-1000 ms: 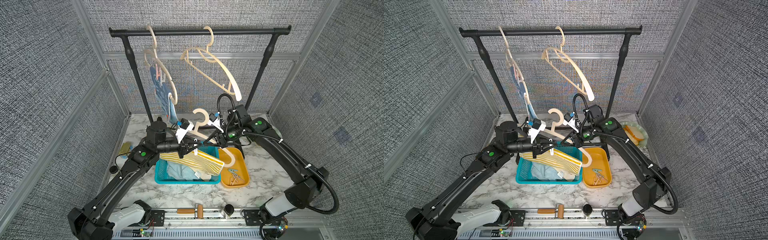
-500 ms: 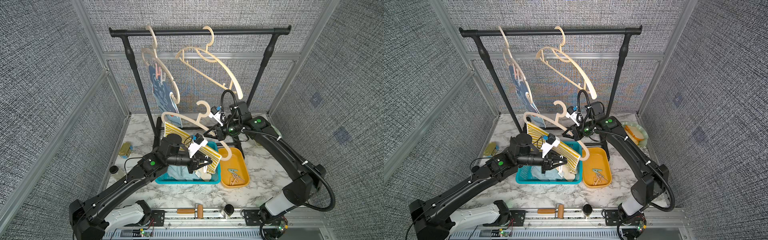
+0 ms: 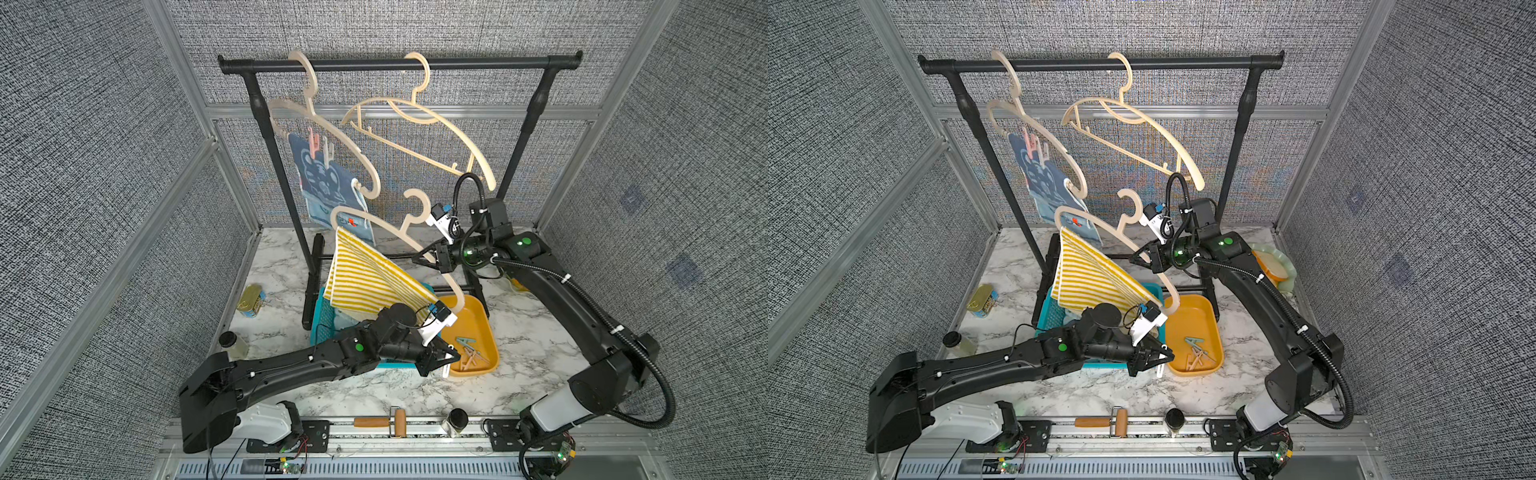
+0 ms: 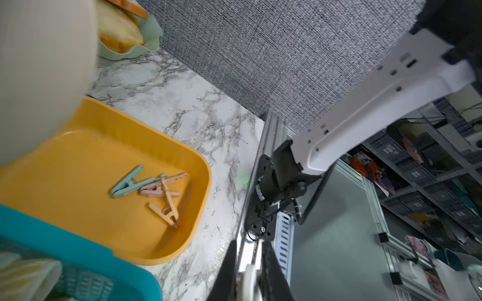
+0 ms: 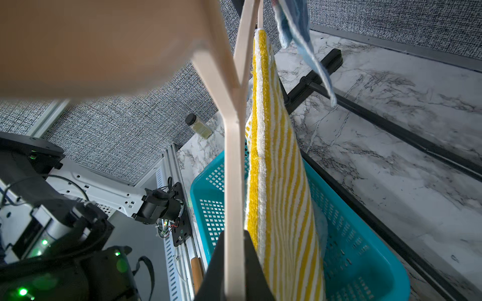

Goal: Remove the clothespins securing towels to the hanger
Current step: Remove the clothespin from the hanger.

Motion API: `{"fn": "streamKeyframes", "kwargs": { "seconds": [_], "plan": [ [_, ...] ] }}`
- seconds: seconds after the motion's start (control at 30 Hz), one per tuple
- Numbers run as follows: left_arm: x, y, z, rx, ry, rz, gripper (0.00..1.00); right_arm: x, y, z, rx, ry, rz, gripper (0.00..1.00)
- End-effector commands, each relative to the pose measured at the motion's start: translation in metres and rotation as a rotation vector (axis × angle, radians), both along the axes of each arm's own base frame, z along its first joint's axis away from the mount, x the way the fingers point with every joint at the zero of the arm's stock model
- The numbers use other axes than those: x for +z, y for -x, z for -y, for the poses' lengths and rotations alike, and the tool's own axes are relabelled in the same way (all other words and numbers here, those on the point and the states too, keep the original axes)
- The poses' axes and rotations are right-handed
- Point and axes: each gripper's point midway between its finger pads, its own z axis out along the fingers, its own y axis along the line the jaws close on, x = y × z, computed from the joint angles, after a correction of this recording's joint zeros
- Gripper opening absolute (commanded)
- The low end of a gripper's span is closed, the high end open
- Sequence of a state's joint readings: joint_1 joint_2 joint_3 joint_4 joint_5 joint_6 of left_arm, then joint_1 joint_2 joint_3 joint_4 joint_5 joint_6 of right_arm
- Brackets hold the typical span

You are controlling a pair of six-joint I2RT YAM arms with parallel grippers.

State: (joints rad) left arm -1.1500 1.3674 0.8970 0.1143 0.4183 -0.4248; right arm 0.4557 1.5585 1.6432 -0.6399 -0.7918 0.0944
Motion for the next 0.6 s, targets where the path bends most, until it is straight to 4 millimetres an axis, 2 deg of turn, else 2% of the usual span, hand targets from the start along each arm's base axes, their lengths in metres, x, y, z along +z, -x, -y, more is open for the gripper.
{"fn": "streamKeyframes", "kwargs": {
  "seconds": [0.0, 0.1, 0.23, 0.33, 0.57],
  "plan": [
    [0.001, -0.017, 0.017, 0.067, 0.028, 0.038, 0.00, 0.014, -0.004, 0.001, -0.007, -0.032, 0.053, 0.00],
    [-0.018, -0.024, 0.031, 0.080, -0.021, 0.038, 0.00, 0.019, -0.003, 0.007, -0.015, -0.039, 0.060, 0.00],
    [-0.034, -0.031, 0.051, 0.082, -0.050, 0.033, 0.00, 0.023, -0.002, 0.011, -0.025, -0.045, 0.072, 0.00],
    [-0.048, -0.045, 0.065, 0.135, -0.076, 0.033, 0.00, 0.026, -0.002, 0.013, -0.030, -0.051, 0.079, 0.00],
    [-0.085, -0.073, 0.079, 0.248, -0.196, 0.049, 0.00, 0.023, 0.000, 0.017, -0.033, -0.043, 0.079, 0.00]
  ]
}}
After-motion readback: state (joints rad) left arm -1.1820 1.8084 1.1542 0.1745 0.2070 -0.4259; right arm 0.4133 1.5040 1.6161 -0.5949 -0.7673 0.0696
